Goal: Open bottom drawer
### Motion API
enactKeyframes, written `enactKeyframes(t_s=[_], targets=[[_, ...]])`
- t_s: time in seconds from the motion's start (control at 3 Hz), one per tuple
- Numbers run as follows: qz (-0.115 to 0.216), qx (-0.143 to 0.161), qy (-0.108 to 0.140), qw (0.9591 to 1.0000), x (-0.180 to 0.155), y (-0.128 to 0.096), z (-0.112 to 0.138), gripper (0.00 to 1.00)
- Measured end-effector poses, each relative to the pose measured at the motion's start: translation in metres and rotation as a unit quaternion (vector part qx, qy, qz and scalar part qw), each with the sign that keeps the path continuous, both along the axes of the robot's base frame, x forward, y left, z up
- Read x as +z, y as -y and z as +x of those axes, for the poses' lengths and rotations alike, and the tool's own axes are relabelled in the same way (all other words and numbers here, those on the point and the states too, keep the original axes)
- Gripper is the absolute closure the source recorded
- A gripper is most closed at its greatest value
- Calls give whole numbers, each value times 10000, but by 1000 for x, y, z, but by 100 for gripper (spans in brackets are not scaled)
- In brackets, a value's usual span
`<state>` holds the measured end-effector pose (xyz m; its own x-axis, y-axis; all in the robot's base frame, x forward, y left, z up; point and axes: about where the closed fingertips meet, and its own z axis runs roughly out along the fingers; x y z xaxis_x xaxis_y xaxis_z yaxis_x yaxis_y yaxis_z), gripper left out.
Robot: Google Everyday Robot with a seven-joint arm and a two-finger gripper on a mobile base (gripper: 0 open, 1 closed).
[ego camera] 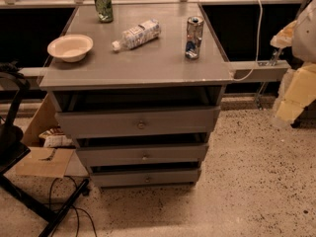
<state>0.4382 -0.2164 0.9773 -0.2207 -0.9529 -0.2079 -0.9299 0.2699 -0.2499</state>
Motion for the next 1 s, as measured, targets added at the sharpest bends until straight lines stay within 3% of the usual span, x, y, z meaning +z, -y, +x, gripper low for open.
enactKeyframes(t_s=[0.33,0.67,1.0], targets=[[0,0,0,10000,0,0,0,0],[-37,85,-79,9999,-21,-4,2,0],[-178,189,-172,9995,-77,-4,9,0]])
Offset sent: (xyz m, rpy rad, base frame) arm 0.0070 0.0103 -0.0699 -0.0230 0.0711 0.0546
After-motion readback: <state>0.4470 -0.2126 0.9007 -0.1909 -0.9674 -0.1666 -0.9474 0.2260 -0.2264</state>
